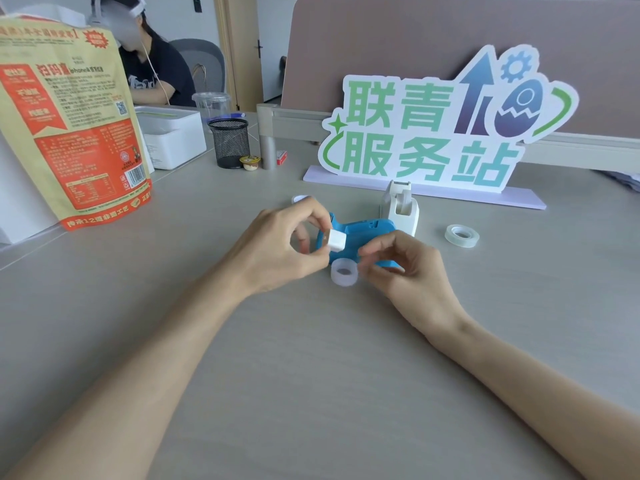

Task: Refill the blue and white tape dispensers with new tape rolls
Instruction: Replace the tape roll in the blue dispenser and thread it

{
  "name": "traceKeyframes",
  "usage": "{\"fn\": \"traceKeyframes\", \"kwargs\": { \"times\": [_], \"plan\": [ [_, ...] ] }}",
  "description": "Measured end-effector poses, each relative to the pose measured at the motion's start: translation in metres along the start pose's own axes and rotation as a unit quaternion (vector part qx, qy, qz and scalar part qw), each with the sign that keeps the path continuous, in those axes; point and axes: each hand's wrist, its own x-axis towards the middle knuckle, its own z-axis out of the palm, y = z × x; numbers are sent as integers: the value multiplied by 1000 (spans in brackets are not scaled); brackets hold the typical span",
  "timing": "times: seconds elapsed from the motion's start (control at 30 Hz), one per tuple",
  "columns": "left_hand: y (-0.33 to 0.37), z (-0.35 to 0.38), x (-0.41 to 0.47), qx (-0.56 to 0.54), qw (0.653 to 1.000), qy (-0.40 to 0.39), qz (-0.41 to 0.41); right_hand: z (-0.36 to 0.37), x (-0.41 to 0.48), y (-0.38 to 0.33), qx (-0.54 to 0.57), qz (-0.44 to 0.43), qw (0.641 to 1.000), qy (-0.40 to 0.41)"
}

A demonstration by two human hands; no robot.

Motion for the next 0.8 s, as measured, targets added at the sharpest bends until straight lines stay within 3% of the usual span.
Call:
{"fn": "traceKeyframes", "kwargs": {
  "times": [0.37,0.53,0.7,0.8],
  "plan": [
    [3,16,-4,54,998,11,29,0,0,-7,112,48,992,-22],
    [-9,12,-7,178,982,12,59,-1,0,-7,145,59,988,12],
    [-41,14,2,206,972,105,-30,-1,0,-7,142,62,988,25],
    [-60,20,17,257,959,85,-83,-1,1,-6,136,71,988,29]
  ]
}}
